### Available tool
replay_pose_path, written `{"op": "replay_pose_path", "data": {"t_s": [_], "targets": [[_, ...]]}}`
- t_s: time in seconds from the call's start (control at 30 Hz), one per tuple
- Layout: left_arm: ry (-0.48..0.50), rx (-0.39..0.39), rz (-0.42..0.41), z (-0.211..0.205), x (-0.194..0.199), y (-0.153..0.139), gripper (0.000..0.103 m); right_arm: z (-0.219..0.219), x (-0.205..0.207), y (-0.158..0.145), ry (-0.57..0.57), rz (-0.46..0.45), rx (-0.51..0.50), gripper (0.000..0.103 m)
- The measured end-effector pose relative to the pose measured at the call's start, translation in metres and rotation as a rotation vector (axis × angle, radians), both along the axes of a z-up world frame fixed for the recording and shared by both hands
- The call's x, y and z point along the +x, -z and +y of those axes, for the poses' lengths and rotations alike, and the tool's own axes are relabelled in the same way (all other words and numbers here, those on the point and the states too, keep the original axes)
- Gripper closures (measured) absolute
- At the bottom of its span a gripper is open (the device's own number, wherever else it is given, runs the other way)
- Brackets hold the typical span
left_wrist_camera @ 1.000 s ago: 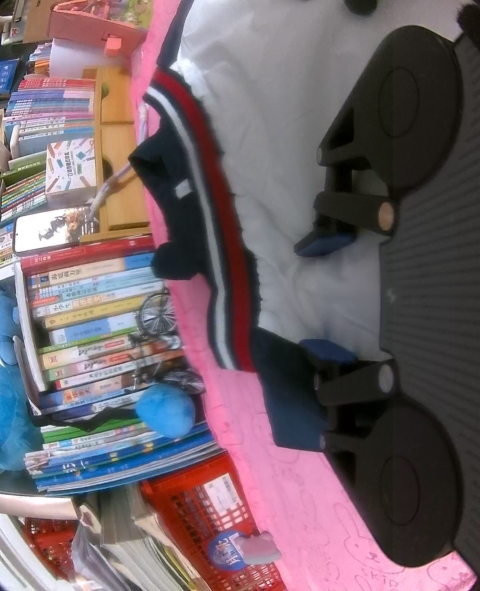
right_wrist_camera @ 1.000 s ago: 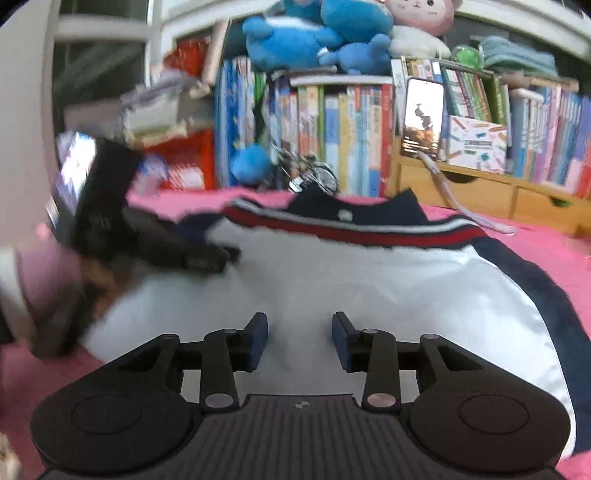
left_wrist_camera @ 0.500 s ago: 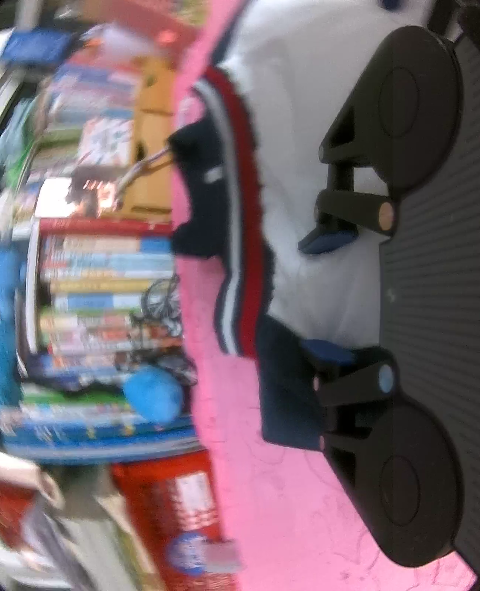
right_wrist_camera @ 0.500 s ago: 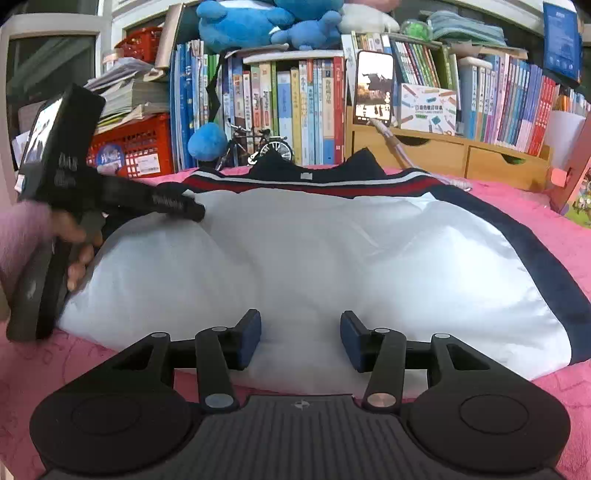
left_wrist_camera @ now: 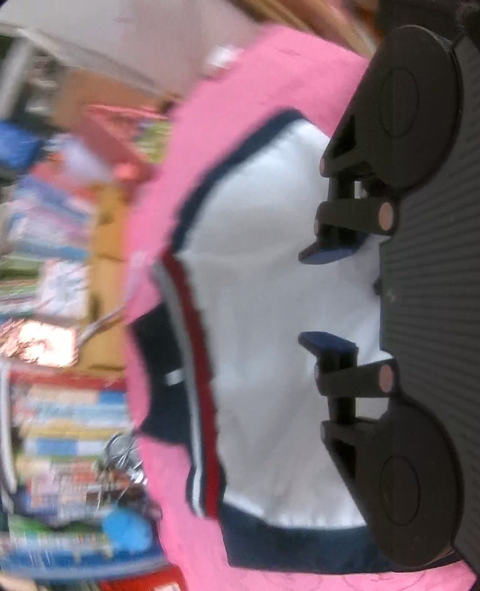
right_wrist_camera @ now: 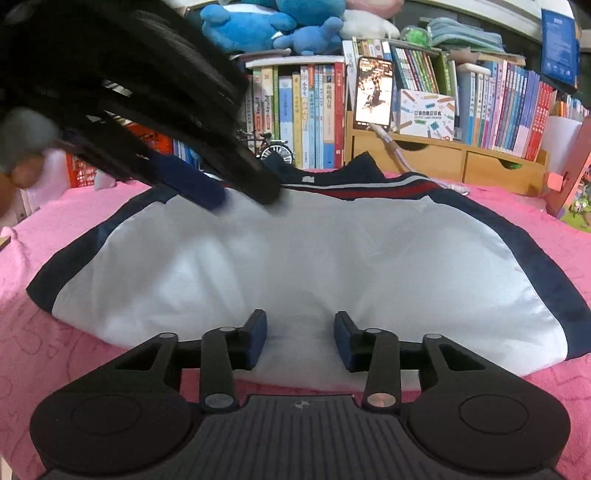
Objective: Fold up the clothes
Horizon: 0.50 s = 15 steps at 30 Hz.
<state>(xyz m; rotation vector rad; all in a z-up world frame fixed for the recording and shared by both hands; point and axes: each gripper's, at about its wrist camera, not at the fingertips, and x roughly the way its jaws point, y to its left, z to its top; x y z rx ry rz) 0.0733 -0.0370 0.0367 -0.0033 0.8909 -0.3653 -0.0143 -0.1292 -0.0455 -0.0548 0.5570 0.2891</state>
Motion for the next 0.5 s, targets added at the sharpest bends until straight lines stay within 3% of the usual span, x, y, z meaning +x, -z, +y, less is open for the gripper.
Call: {"op": "replay_pose_path", "data": {"t_s": [0.1, 0.37, 0.5], "targets": [[-0.022, 0.051, 0.085, -0.013, 0.024, 0.029, 0.064, 0.0, -0.003, 0.0, -0.004, -0.002, 0.002, 0.064], [-0.146, 0.131, 0.014, -0.003, 0.094, 0.042, 0.067, -0.003, -0.005, 0.001, -0.011, 0.002, 0.022, 0.066], [-0.229, 0.107, 0.014, 0.007, 0.137, 0.043, 0.07, -0.005, -0.004, 0.001, -0.013, 0.007, 0.035, 0.067]]}}
